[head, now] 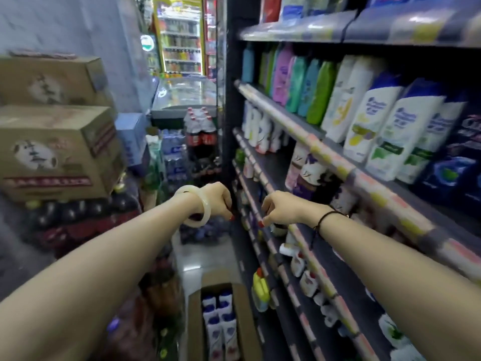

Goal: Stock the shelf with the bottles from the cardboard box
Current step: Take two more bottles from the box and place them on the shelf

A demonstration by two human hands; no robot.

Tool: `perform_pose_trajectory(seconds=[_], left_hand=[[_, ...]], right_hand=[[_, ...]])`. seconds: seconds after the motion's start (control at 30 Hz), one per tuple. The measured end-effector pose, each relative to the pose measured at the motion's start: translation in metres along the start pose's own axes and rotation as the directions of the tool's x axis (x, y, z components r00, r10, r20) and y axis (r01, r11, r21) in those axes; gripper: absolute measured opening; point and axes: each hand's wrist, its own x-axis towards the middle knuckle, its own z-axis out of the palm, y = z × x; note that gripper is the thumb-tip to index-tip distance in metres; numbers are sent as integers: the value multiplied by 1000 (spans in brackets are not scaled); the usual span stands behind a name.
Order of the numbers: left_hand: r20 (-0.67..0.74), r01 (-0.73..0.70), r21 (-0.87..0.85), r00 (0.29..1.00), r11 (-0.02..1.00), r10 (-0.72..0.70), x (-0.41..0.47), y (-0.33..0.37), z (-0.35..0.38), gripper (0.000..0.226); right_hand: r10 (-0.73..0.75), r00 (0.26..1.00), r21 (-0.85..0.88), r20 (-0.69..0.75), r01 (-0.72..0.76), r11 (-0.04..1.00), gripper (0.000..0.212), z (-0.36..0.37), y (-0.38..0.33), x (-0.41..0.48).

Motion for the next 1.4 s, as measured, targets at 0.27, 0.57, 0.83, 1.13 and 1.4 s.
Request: perform_pose_trajectory(seconds=[0.27,0.57,0.83,1.13,1.4], left_hand=[[107,151,-75,984,986,-143,36,-96,70,46],[177,243,-188,961,952,-210,93,-172,161,42],[212,354,-224,927,908,-309,145,-228,250,40],[295,445,-212,878,870,-377,201,-309,375,52],[368,388,-121,873,914,-321,253,-378,478,50]], right_hand=[[-2,987,85,164,-12,996,48,92,11,80],[60,954,136,293,-104,985,53,195,60,157],[59,927,146,369,-121,982,58,278,102,231],[53,868,114,494,-125,986,57,409,156,292],[64,829,78,555,-129,989,59,525,190,349]])
